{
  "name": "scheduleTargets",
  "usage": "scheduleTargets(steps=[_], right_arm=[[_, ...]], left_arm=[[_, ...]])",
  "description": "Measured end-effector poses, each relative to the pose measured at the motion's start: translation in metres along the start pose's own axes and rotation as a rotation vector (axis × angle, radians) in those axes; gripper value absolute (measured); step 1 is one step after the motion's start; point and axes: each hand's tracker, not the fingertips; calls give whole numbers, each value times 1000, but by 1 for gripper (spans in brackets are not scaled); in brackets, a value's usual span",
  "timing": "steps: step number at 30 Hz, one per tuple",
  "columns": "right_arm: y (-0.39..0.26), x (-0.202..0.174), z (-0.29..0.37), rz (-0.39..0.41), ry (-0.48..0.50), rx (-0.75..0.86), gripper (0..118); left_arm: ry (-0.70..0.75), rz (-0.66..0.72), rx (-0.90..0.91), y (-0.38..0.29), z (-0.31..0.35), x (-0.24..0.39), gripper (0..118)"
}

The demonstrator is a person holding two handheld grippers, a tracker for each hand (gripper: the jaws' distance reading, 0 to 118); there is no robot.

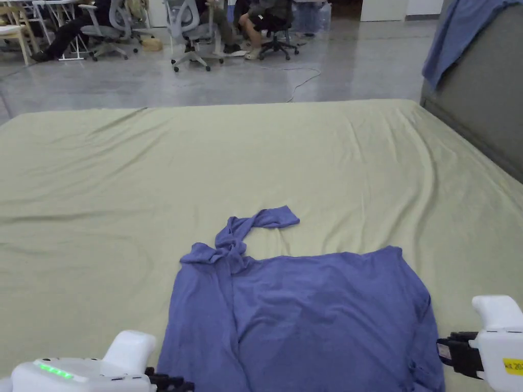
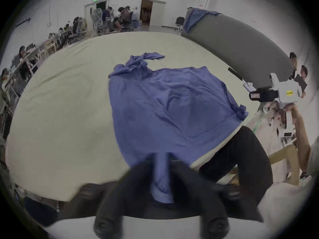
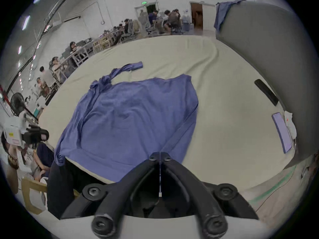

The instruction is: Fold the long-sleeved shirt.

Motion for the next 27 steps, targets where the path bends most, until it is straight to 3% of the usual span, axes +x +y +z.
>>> scheduleTargets(steps=[1, 4, 8, 11, 12, 13, 18, 19, 21, 22, 27], right_arm=[[3, -7, -6, 1, 5, -4, 0], [0, -5, -7, 8, 12, -11, 0], [1, -10, -14, 24, 18, -24, 0], [8, -13, -21, 38, 17, -36, 0], [11, -11, -22, 44, 18, -39, 0], [19, -14, -26, 52, 17, -41, 0], [88, -9, -55, 104, -3, 9, 0], [108, -6, -66, 112, -23, 27, 14], [150, 1, -97, 135, -45, 8, 73], [170, 5, -117, 142, -85, -23, 98], [228, 18, -205, 177, -214, -185, 94]], left_arm=[[13, -3, -61, -4, -11, -5, 115], [168, -53, -159, -19, -47, 1, 115], [257, -92, -203, -33, -74, 21, 95], [210, -71, -188, -28, -68, 17, 67], [167, -92, -172, -25, -61, 17, 42], [172, -83, -124, -24, -54, 22, 10], [152, -108, -61, -8, -15, 52, 10], [134, -85, -52, -2, -9, 46, 10], [109, -39, -22, -1, -2, 48, 10], [106, -17, -12, -2, -1, 50, 10], [125, 16, -14, -5, -4, 50, 10]])
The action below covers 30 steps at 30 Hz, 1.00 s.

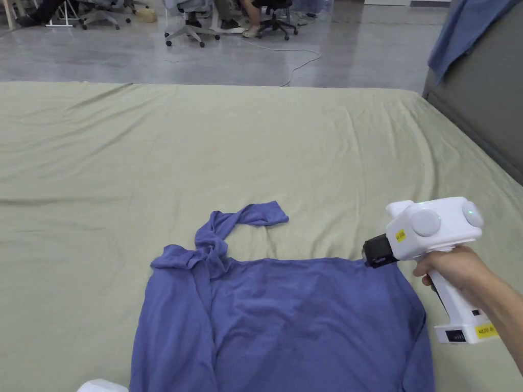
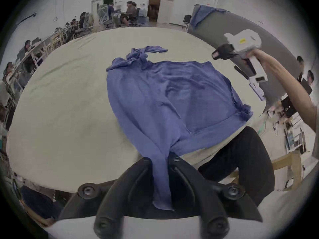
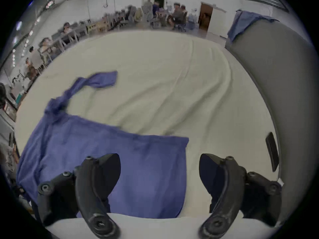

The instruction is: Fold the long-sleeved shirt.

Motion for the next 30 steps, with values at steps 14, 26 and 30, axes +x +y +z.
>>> scheduleTargets(steps=[14, 26, 30], right_arm=[[-6, -1, 11, -121, 19, 24, 0], [100, 59, 292, -280, -36, 622, 0], [150, 67, 367, -295, -100, 773, 0]], left_arm=[[210, -23, 304, 62, 16, -9, 10], [361, 148, 748, 300, 118, -65, 10], [395, 190, 815, 374, 154, -71, 10]])
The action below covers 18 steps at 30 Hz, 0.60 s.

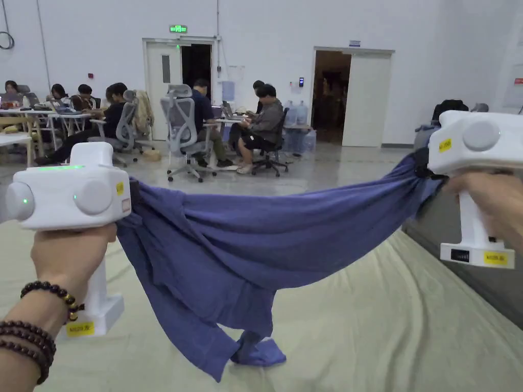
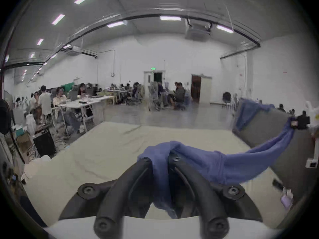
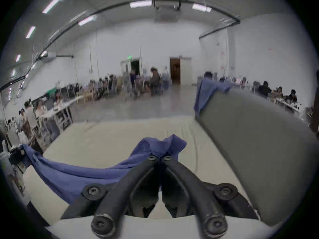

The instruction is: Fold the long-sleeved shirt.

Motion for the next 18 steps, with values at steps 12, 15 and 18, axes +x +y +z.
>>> scheduleTargets(steps=[12, 15, 18], right_arm=[[143, -9, 14, -46, -92, 242, 0], [136, -2, 3, -82, -84, 243, 0], [107, 10, -16, -123, -76, 195, 0]], left_arm=[[-39, 16, 128, 149, -34, 22, 10], [-56, 22, 108, 154, -42, 28, 10], [-56, 2, 85, 135, -50, 31, 10]])
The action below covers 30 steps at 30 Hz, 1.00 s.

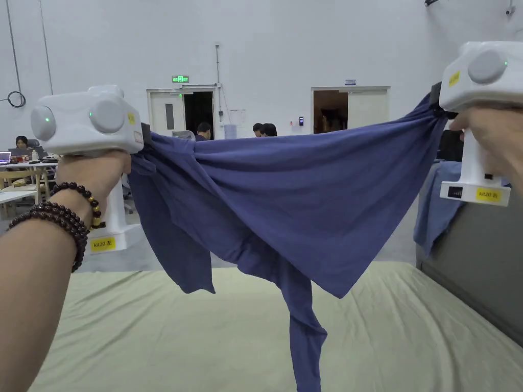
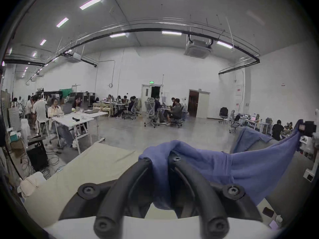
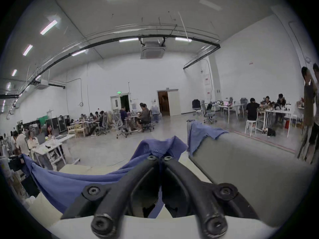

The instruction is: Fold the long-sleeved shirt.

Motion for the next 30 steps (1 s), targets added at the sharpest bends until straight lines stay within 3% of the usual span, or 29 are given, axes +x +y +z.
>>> scheduleTargets(steps=[5, 8, 13, 18, 21, 23, 30], right_arm=[[-88, 18, -32, 8, -6, -132, 0], [-164, 26, -48, -49, 17, -230, 0], [-271, 27, -58, 0, 20, -381, 0], [-318, 35, -50, -19, 82, -420, 0], [-330, 45, -23, -34, 95, -407, 0], [-342, 57, 13, -41, 129, -392, 0], [-428, 99, 144, 40, 157, -483, 0]], left_arm=[[-20, -23, -105, -74, -39, -15, 10], [-13, -35, -203, -141, -48, -20, 10], [-10, -51, -352, -232, -52, -35, 10], [-17, -11, -343, -270, -39, -56, 10], [-48, -20, -333, -277, -18, -67, 10], [-64, -103, -324, -287, 14, -72, 10], [-120, -163, -480, -370, 153, -93, 10]])
